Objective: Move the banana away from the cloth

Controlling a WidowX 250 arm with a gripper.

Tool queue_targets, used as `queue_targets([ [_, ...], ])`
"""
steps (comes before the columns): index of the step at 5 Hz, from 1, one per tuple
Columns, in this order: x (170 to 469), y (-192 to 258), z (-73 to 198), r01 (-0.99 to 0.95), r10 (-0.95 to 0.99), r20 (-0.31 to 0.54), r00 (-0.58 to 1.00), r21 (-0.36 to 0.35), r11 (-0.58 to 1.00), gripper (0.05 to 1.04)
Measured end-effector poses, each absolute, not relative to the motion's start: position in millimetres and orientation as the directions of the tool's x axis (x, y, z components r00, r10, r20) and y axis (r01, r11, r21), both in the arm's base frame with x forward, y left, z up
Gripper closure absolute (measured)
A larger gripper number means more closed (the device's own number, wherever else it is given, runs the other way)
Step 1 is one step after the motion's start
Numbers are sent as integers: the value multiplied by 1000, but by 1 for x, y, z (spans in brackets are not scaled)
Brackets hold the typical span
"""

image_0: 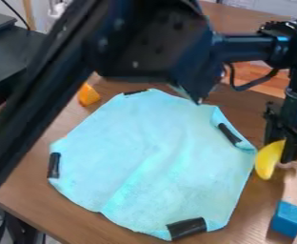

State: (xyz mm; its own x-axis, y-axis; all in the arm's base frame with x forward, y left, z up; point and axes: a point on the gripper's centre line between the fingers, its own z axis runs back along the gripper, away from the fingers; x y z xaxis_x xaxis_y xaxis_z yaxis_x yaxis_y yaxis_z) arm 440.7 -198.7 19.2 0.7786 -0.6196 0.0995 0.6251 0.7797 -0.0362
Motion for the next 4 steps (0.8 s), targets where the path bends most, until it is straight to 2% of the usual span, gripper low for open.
queue_targets([
  [1,445,-209,10,619,-615,87,784,-26,785,519],
  [2,449,-207,12,591,-587,94,804,-27,806,208],
  [3,449,-191,3,575,-570,106,814,-22,818,77],
  [4,456,-168,49,602,-582,258,771,4,799,82],
])
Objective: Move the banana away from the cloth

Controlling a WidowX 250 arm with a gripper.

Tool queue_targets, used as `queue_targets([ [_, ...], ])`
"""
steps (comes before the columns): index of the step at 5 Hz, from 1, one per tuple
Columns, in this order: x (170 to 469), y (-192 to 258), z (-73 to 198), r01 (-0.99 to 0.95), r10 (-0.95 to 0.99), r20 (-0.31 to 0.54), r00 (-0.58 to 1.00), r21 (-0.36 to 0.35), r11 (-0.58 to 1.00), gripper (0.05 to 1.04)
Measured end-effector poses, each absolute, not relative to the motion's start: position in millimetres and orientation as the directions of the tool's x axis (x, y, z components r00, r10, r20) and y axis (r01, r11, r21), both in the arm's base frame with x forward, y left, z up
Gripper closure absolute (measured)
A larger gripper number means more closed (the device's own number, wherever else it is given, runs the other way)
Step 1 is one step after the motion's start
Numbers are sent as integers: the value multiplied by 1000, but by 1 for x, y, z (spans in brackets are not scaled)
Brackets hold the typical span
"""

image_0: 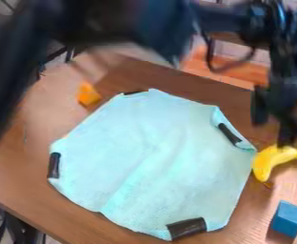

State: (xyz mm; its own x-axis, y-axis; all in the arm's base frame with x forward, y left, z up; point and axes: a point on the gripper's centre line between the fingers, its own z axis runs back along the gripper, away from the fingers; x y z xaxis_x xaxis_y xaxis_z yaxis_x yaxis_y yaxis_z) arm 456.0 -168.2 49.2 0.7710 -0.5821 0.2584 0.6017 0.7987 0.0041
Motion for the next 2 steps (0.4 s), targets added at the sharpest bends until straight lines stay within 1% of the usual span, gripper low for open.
queue_targets([
  [1,451,-124,104,668,-628,423,653,69,741,83],
  [2,429,-63,167,714,-650,565,509,145,685,83],
])
